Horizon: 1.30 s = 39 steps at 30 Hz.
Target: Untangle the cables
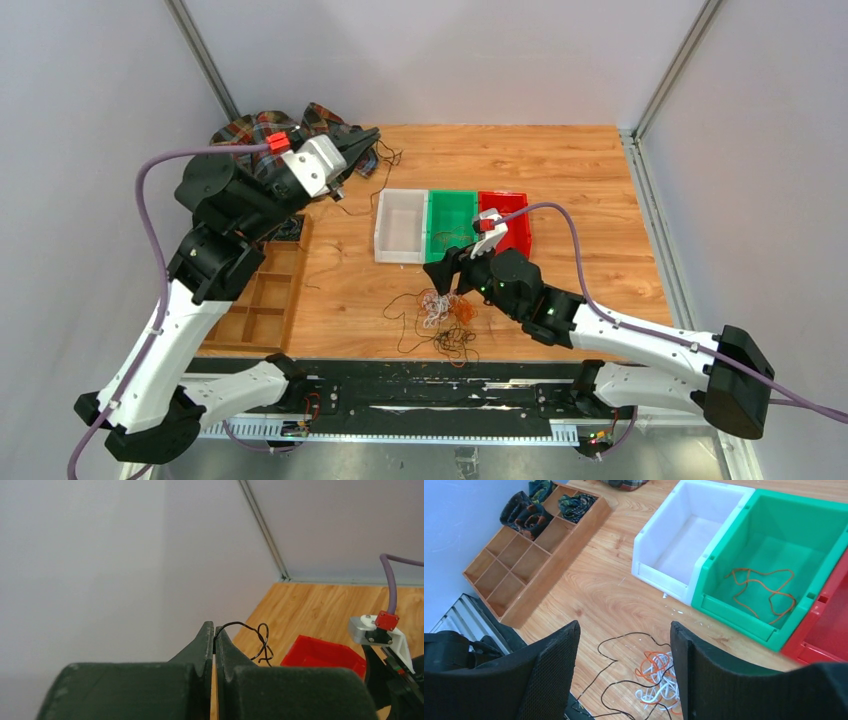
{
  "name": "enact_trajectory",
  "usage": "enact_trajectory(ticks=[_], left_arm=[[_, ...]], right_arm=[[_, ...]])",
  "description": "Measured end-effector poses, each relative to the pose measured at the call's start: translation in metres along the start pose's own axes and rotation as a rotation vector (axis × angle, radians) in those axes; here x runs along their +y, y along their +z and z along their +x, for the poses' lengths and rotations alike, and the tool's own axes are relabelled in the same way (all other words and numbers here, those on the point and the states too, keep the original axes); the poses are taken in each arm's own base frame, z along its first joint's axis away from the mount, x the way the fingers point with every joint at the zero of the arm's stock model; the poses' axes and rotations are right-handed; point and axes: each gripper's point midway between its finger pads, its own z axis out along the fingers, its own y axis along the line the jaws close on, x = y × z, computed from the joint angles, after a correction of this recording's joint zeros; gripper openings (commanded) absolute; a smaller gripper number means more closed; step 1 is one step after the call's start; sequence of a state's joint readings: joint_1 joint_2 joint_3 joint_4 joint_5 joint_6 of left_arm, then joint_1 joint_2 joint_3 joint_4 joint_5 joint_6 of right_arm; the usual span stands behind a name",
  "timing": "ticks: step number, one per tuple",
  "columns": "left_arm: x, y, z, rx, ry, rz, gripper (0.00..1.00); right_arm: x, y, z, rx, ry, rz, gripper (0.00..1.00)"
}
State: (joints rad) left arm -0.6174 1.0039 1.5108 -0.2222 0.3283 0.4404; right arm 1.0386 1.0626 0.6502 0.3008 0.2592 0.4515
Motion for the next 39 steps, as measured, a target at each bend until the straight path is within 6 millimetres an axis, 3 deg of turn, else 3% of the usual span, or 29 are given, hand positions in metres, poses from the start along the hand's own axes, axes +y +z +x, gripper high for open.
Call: enact_trajectory(ticks=[12, 19, 28, 39], left_arm=[[-0.015, 0.011, 0.056, 0.096, 0.011, 0.007, 0.01], [-0.02, 0.031, 0.093, 0.151, 0.019, 0.013, 0.0], [-0.028, 0.048, 0.147, 0.251, 0.03, 0.008, 0.01], [-0.017, 0.047, 0.156, 0.272, 0.065, -0.02, 0.0]], right_arm=[[-0.027, -0.003, 0.005, 0.025, -0.006, 0.09, 0.63], [-0.051, -0.014, 0.008, 0.015, 0.012, 0.154, 0.61], [-0.058, -0.024, 0.01, 0.007, 0.019, 0.17, 0.61], [-0.065, -0.032, 0.018, 0.02, 0.019, 0.188, 0.6]])
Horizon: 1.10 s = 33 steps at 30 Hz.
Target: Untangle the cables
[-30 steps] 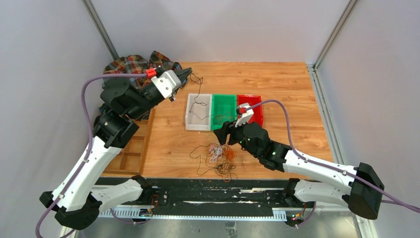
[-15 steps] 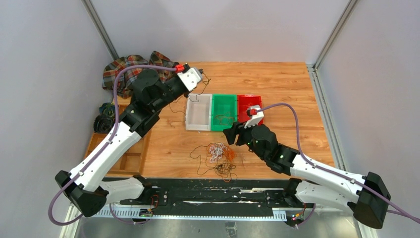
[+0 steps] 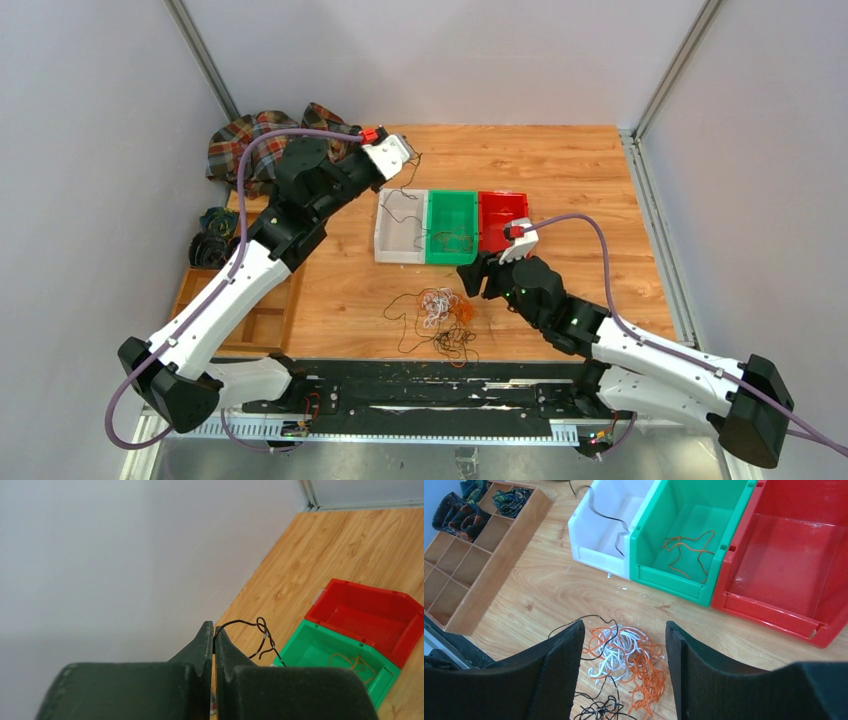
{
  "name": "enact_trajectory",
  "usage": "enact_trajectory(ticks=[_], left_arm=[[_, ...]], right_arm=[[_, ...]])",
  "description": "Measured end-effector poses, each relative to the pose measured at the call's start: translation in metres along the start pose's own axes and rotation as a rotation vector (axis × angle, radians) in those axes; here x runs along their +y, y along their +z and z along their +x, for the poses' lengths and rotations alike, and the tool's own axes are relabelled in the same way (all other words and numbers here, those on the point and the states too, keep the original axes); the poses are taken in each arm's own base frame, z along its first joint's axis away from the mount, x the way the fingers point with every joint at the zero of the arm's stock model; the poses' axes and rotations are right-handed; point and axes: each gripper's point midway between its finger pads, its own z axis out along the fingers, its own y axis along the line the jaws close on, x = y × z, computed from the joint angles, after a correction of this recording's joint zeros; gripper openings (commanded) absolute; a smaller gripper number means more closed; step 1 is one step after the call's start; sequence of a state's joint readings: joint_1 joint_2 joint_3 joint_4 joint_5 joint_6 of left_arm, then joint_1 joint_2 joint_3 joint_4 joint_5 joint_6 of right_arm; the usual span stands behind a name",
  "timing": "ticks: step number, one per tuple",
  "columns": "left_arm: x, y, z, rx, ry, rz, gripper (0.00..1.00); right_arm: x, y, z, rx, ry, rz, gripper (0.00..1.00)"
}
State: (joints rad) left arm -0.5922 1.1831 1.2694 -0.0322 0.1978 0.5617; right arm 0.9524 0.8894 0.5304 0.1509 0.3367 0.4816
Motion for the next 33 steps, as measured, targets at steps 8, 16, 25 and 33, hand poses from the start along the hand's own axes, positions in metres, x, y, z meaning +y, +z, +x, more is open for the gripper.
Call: enact_trajectory(ticks=[8, 16, 25, 33], left_arm=[[0.0, 0.005, 0.003, 0.003, 0.006, 0.004, 0.0], [-0.003, 0.01, 0.008, 0.013, 0.003, 0.011, 0.01], [-0.004, 0.02, 0.015, 0.018, 0.012, 0.011, 0.0], [-0.006, 0.045, 0.037, 0.058, 0.021, 0.006, 0.01]], right_arm=[[-0.01, -0.007, -0.007, -0.035, 0.016, 0.023, 0.6], [-0.013, -0.007, -0.007, -0.036, 0.023, 0.033, 0.6], [-0.012, -0.008, -0.009, -0.039, 0.024, 0.031, 0.6], [-0.014, -0.01, -0.01, -0.047, 0.028, 0.031, 0.6]])
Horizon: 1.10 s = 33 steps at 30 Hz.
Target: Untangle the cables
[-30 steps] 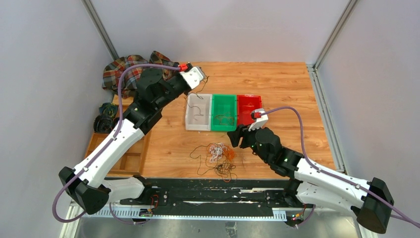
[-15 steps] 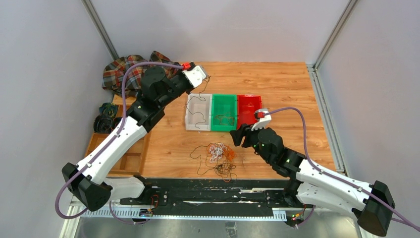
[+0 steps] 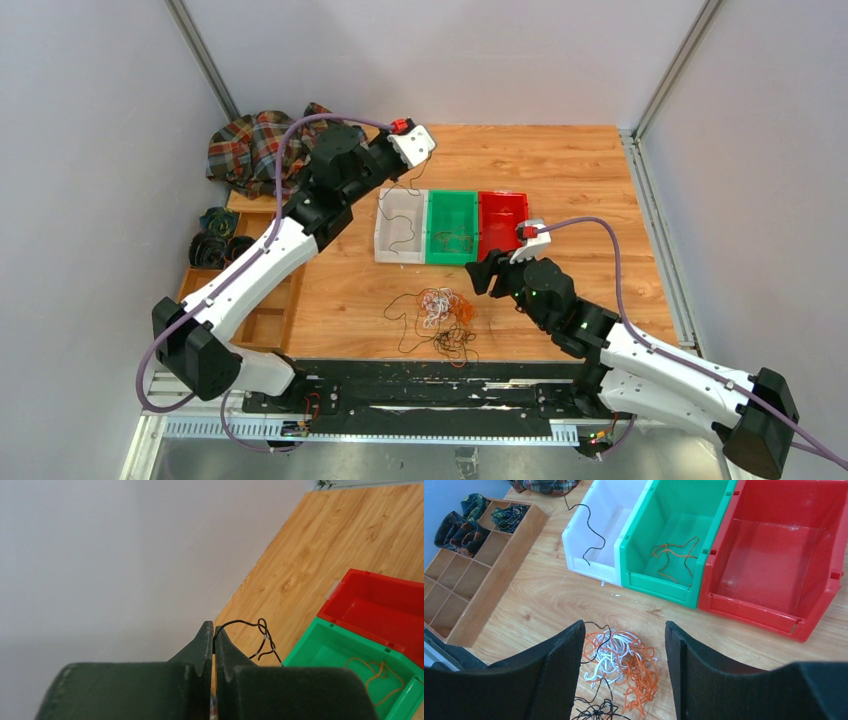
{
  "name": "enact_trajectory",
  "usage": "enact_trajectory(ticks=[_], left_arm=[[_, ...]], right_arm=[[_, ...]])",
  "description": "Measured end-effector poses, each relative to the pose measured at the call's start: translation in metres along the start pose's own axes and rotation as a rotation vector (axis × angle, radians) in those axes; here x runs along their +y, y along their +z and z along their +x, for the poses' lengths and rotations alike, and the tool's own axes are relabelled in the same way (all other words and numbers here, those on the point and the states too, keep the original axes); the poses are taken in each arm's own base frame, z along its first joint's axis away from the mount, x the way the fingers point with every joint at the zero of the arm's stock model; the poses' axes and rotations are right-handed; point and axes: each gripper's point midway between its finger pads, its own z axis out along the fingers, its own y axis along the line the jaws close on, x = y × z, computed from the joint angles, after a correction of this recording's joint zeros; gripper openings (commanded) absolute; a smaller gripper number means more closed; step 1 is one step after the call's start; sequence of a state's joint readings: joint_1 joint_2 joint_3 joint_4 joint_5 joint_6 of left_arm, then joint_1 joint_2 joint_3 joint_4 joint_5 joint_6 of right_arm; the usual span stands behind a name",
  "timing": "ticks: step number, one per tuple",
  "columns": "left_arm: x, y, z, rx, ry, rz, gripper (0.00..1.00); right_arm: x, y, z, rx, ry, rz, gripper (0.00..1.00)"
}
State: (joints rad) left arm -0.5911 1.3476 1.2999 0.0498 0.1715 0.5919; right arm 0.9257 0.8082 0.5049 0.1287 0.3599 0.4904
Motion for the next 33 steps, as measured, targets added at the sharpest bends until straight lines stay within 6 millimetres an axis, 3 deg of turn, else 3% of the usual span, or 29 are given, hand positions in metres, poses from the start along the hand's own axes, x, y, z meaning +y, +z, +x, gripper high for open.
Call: enact_trajectory(ticks=[12, 19, 24, 28, 33], left_arm=[[0.016, 0.009, 0.005, -0.006, 0.024, -0.098, 0.01], [0.035, 0.04, 0.008, -0.008, 0.056, -0.136, 0.0], [0.036, 0.042, 0.013, -0.001, 0.073, -0.139, 0.0], [0.025, 0.041, 0.026, 0.022, 0.071, -0.111, 0.01], [-0.014, 0.025, 0.062, 0.12, 0.019, 0.01, 0.0]], right_arm=[[-0.002, 0.0, 0.001, 0.003, -0.002, 0.006, 0.59], [-0.008, 0.002, 0.003, 0.008, -0.002, 0.024, 0.59], [-0.008, 0.001, 0.004, 0.011, -0.003, 0.025, 0.59], [-0.01, 0.001, 0.008, 0.022, -0.008, 0.03, 0.59], [-0.012, 0.0, 0.011, 0.029, -0.011, 0.034, 0.59]])
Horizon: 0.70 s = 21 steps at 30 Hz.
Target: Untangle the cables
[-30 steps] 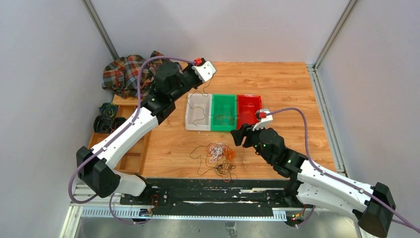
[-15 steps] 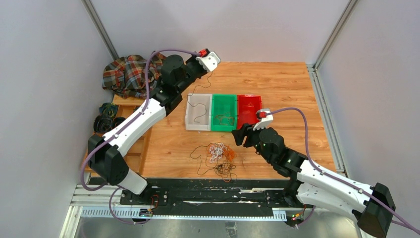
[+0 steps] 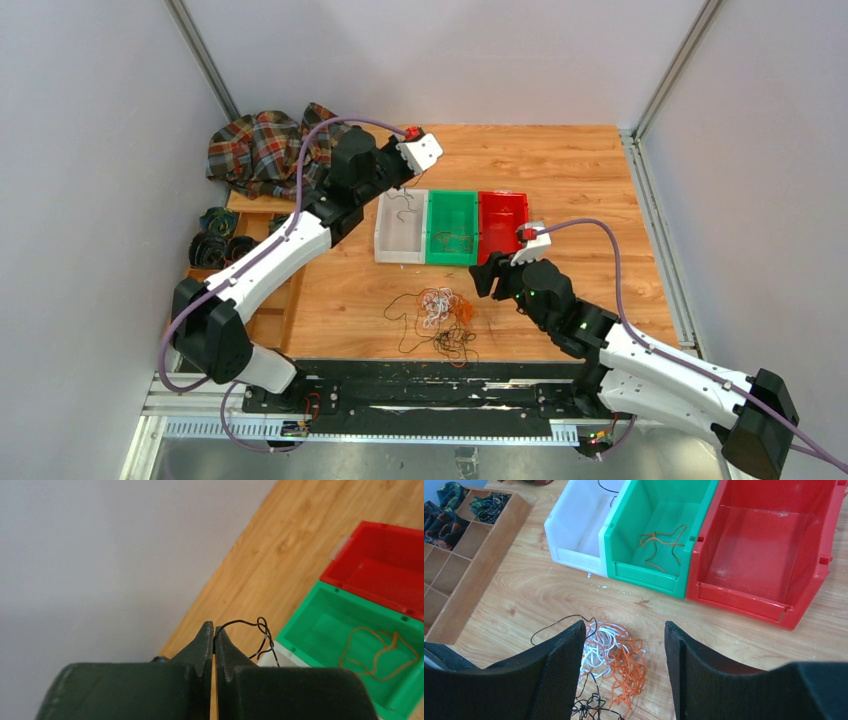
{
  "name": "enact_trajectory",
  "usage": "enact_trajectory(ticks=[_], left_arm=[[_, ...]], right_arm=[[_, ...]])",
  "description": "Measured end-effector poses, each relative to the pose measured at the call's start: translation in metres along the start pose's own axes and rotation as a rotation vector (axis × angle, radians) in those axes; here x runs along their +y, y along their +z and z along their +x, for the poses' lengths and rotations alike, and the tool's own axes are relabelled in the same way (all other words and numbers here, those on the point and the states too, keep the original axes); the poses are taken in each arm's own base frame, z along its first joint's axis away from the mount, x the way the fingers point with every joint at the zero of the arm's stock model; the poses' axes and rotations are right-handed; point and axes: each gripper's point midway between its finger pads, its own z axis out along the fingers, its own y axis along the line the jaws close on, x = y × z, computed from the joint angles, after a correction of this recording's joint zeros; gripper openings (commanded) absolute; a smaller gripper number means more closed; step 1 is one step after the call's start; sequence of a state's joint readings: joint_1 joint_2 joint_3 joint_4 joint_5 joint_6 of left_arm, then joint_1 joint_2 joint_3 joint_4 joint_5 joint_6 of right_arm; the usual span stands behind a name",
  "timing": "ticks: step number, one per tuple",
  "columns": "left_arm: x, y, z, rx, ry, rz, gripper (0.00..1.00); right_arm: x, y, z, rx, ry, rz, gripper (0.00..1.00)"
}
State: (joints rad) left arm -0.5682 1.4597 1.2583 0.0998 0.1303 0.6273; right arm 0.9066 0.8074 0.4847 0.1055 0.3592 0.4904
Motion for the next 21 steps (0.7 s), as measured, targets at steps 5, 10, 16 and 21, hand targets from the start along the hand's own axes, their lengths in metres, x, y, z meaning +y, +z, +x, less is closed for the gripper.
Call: enact_trajectory(ticks=[5, 10, 16, 21], left_arm=[[-0.029, -0.011, 0.018, 0.083, -0.094, 0.101, 0.0], [-0.051, -0.017, 0.029, 0.136, -0.203, 0.176, 0.0], [-0.069, -0.01, 0.015, 0.127, -0.308, 0.254, 0.0], [-0.077, -0.002, 0.014, 0.135, -0.335, 0.285, 0.0]], right_arm=[[-0.001, 0.0, 0.003, 0.007, -0.002, 0.004, 0.59], [-0.001, 0.0, 0.004, 0.01, 0.003, 0.005, 0.59], [-0.001, 0.0, 0.004, 0.011, 0.003, 0.006, 0.59], [-0.002, 0.0, 0.004, 0.011, 0.003, 0.006, 0.59]])
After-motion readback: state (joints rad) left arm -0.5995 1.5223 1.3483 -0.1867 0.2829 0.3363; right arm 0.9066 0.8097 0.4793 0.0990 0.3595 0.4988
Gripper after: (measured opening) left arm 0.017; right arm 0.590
